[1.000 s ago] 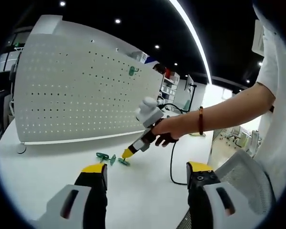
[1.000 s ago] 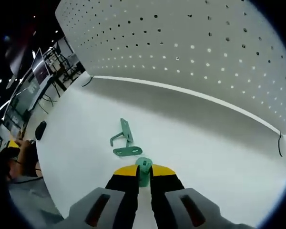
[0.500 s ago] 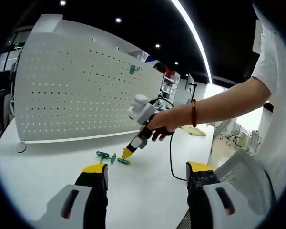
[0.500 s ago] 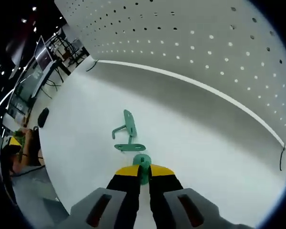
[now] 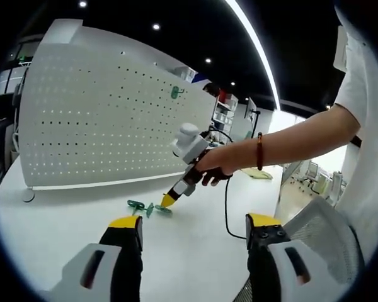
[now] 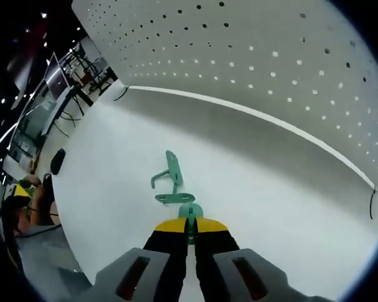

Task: Insert the hook assembly into the mounting plate slot until the hook locks in place.

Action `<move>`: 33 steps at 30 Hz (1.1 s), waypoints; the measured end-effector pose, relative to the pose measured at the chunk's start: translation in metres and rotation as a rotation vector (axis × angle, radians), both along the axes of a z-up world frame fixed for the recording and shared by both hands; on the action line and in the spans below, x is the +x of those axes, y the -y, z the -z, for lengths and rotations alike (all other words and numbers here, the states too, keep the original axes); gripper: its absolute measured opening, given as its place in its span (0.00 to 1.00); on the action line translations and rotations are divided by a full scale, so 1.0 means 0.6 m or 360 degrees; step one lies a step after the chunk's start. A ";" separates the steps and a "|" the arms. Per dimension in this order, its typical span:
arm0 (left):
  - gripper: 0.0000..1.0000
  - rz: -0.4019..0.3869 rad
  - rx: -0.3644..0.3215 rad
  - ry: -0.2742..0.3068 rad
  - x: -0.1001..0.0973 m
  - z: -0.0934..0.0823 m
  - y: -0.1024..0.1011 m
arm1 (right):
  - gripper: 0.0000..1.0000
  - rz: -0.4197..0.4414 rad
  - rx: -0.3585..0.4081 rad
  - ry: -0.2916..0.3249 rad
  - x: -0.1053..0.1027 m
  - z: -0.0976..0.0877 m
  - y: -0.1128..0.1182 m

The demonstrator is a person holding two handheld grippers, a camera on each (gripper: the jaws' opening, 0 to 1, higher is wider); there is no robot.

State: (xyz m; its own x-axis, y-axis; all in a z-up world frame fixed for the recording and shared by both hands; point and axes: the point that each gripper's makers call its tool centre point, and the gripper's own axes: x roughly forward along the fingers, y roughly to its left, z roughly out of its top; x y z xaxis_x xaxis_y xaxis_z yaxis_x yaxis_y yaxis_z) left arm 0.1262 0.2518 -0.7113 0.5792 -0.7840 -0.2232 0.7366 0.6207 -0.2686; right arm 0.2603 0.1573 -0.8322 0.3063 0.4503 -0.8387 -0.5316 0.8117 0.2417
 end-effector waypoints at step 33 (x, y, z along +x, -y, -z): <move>0.69 0.0078 0.0071 0.0101 -0.004 -0.046 0.017 | 0.01 0.0375 0.0121 0.0629 0.067 -0.129 0.046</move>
State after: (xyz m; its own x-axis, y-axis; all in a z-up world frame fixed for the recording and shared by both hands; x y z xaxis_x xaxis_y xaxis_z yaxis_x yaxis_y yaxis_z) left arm 0.1238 0.2419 -0.6839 0.5546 -0.8018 -0.2225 0.7810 0.5939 -0.1932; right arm 0.3004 0.1297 -0.7550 0.6971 0.3856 -0.6045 -0.3980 0.9094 0.1212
